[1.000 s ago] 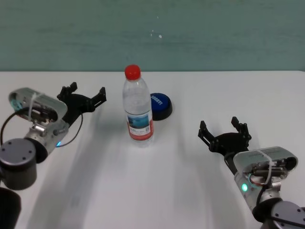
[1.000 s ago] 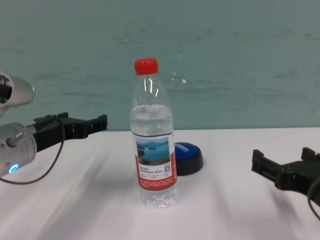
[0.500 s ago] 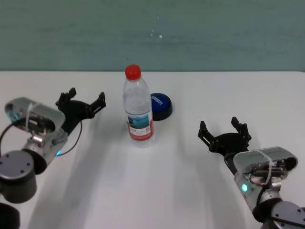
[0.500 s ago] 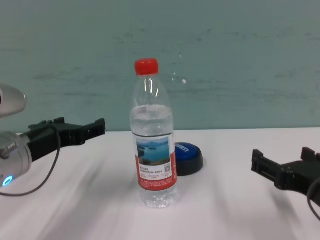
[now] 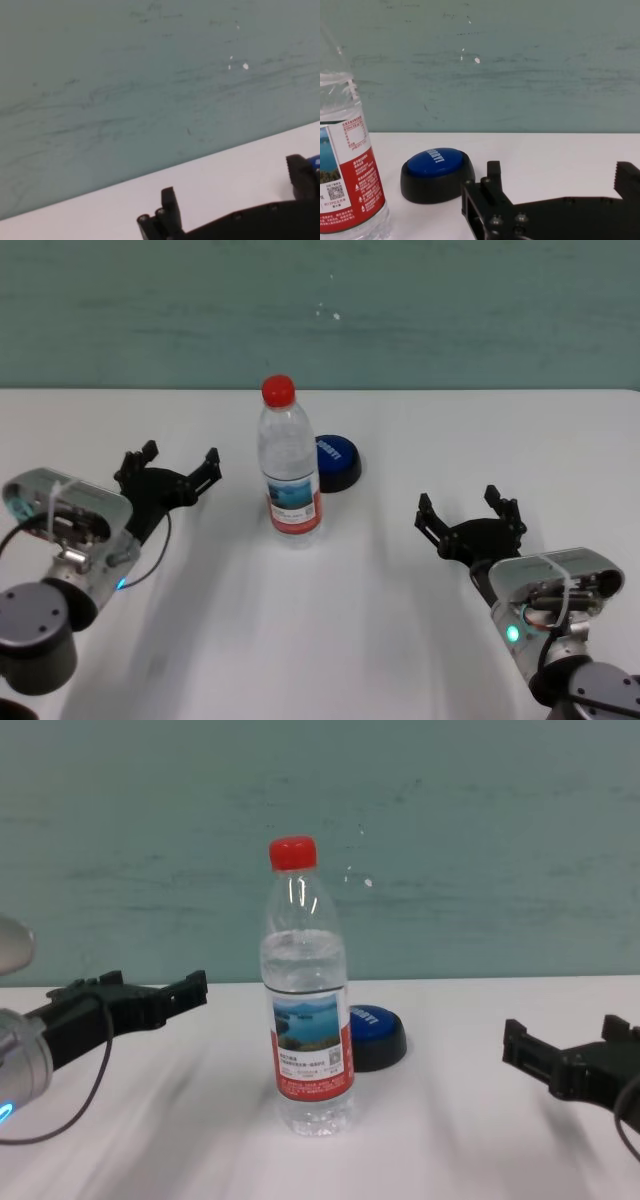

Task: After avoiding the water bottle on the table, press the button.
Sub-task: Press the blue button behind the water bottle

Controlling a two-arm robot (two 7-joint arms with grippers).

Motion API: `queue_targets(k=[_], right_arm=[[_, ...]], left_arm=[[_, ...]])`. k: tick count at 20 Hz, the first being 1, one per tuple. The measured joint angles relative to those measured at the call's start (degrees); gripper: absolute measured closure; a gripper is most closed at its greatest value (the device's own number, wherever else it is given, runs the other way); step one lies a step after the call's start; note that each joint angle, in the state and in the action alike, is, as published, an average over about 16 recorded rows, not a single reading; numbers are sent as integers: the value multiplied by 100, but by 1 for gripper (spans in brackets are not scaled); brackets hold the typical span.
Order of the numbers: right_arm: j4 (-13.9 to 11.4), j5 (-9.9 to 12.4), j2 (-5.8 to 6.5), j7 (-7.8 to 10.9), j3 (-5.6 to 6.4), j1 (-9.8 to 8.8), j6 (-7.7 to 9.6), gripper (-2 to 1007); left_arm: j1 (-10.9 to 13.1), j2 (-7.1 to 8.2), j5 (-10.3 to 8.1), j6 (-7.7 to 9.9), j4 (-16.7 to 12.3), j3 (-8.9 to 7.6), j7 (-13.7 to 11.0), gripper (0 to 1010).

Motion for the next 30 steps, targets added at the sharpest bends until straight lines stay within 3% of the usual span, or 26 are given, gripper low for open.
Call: queue_targets(k=[17,30], right_arm=[[0,0,0,0,0,0,0,2],[0,0,0,0,0,0,0,2]], left_arm=[[645,-79,-28,-117,-560,-113,123,6],[953,-151,-5,-162,-812,-160,188,5]])
